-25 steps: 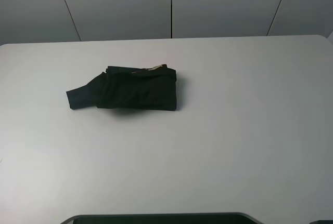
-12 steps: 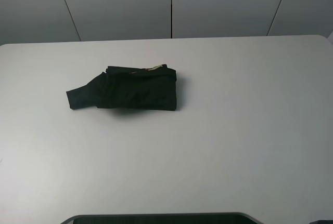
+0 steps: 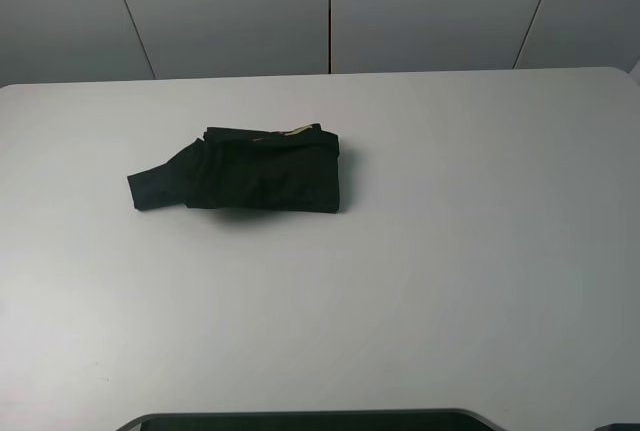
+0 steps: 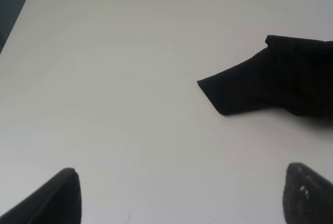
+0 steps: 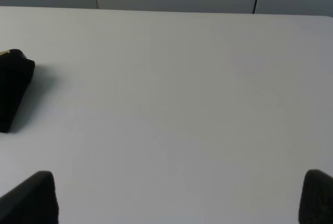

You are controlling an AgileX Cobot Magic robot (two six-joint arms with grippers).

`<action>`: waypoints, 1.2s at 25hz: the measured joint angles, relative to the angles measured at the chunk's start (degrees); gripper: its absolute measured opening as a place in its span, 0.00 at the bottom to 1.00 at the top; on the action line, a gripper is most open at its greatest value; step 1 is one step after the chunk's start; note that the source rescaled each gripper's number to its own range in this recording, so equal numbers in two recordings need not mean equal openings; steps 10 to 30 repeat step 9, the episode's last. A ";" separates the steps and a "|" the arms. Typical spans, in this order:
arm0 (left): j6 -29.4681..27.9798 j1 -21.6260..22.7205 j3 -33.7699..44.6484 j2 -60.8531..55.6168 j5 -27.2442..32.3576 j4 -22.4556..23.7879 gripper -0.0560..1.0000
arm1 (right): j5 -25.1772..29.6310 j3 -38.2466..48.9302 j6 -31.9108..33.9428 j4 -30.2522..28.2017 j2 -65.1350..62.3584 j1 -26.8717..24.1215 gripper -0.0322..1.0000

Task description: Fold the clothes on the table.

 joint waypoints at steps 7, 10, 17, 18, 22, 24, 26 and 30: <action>0.00 0.00 0.00 0.00 0.00 0.00 1.00 | 0.00 0.00 0.00 0.00 0.00 0.00 1.00; 0.00 0.00 0.00 0.00 0.00 0.00 1.00 | 0.00 0.00 0.00 0.00 0.00 0.00 1.00; 0.00 0.00 0.00 0.00 0.00 0.00 1.00 | 0.00 0.00 0.00 0.00 0.00 0.00 1.00; 0.00 0.00 0.00 0.00 0.00 0.00 1.00 | 0.00 0.00 0.00 0.00 0.00 0.00 1.00; 0.00 0.00 0.00 0.00 0.00 0.00 1.00 | 0.00 0.00 0.00 0.00 0.00 0.00 1.00; 0.00 0.00 0.00 0.00 0.00 0.00 1.00 | 0.00 0.00 0.00 0.00 0.00 0.00 1.00; 0.00 0.00 0.00 0.00 0.00 0.00 1.00 | 0.00 0.00 0.00 0.00 0.00 0.00 1.00; 0.00 0.00 0.00 0.00 0.00 0.00 1.00 | 0.00 0.00 0.00 0.00 0.00 0.00 1.00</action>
